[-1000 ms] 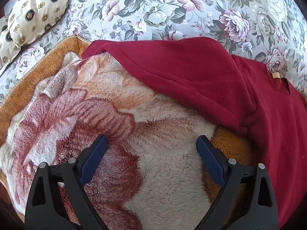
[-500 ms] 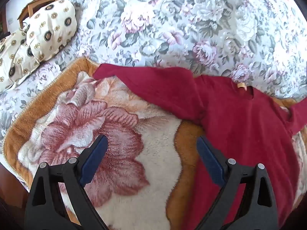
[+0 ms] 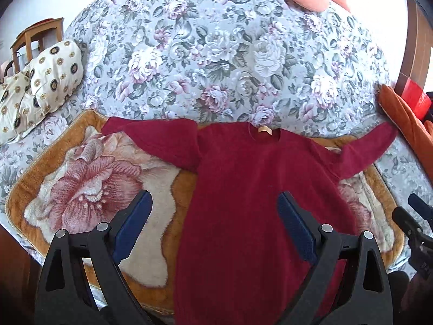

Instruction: Fold small clothes

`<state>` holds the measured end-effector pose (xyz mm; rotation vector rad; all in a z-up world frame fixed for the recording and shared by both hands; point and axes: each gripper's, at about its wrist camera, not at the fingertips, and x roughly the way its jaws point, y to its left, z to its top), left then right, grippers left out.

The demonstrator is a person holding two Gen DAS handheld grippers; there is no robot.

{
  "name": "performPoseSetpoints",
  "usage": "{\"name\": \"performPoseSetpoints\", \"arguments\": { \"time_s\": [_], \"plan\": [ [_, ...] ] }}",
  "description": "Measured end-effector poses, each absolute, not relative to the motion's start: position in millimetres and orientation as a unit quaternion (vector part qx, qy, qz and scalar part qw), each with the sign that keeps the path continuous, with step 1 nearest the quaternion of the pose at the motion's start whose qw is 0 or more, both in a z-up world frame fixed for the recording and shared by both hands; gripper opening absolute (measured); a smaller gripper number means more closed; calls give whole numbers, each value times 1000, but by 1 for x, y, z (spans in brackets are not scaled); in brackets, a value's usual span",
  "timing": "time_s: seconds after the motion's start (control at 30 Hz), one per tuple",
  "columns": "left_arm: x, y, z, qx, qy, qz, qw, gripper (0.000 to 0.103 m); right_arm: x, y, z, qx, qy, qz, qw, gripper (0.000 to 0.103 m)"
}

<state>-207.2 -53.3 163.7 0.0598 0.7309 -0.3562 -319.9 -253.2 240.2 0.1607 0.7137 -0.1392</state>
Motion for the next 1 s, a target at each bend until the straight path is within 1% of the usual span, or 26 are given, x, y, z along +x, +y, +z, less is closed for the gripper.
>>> {"name": "performPoseSetpoints", "arguments": {
  "time_s": [0.03,0.23,0.53,0.8,1.0],
  "plan": [
    [-212,-59,165,30,354,-181,917,94,-323,-269,239,78,351,-56,932,76],
    [-235,-83,176,47,344,-213,913,94,-340,-285,232,87,353,-51,930,76],
    [-243,-114,175,49,357,-233,903,94,-355,-305,225,90,356,-79,927,76],
    [-231,-130,175,74,334,-250,906,94,-335,-320,211,103,357,-79,925,77],
    [-215,-128,171,68,328,-248,909,94,-316,-322,205,119,360,-82,922,76]
  ]
}}
